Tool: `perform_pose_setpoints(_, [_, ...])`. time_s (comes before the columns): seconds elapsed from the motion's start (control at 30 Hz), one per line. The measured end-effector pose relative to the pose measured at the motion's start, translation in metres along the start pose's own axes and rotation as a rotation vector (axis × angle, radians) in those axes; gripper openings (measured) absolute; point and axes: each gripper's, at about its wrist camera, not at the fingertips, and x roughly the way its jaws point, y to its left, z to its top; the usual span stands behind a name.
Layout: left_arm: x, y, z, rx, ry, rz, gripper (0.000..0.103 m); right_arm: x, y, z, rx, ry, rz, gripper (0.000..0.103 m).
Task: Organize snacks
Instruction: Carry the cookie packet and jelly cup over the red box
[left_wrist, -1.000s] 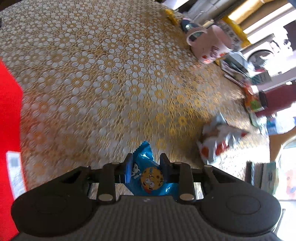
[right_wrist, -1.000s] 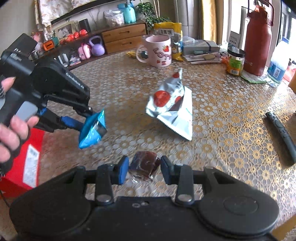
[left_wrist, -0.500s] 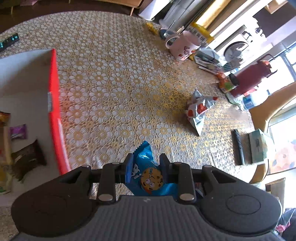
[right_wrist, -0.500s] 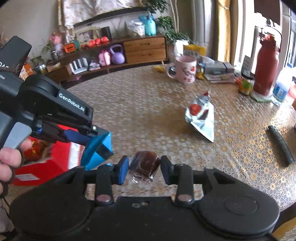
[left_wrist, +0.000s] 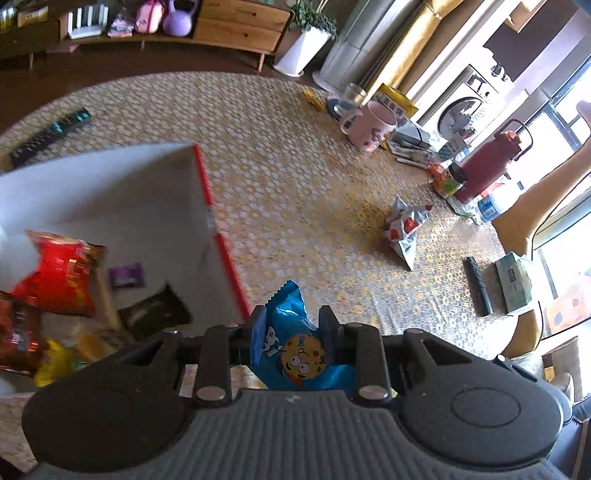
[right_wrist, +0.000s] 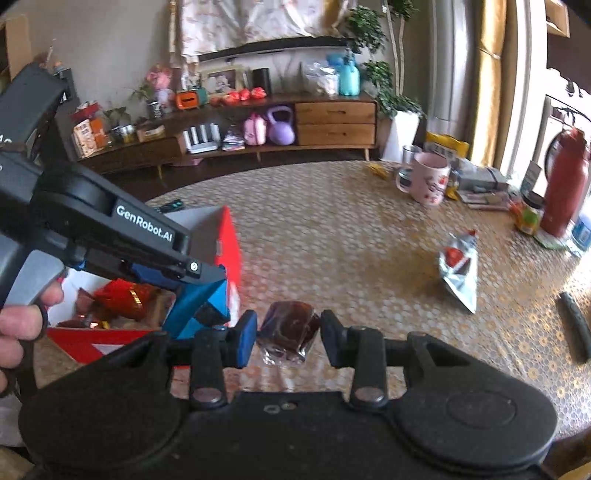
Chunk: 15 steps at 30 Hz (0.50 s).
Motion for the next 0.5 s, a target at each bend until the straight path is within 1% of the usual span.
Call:
perform_pose_setpoints(0.13, [-0.022,0.017,0.0,0.021,-0.036,0.025,0.03,0.003,0.023,0.007,-0.03,-0.006,0.029,0.036])
perform_pose_setpoints(0.2, [-0.029,0.026,0.003,0.025,-0.048,0.037,0.024,0.006,0.034,0.011,-0.045,-0.007,0.042,0.036])
perform_pose_setpoints(0.27, [-0.036,0.036,0.005,0.024,-0.056,0.049,0.024,0.01,0.045,0.015,-0.059,-0.007,0.058,0.036])
perform_pose_setpoints(0.37, [-0.037,0.051,0.009,0.01,-0.06,0.076,0.024,0.021,0.06,0.02,-0.077,0.002,0.079,0.036])
perform_pose_setpoints(0.5, [-0.039,0.074,0.011,-0.005,-0.059,0.112,0.024,0.04,0.072,0.03,-0.062,0.02,0.109,0.036])
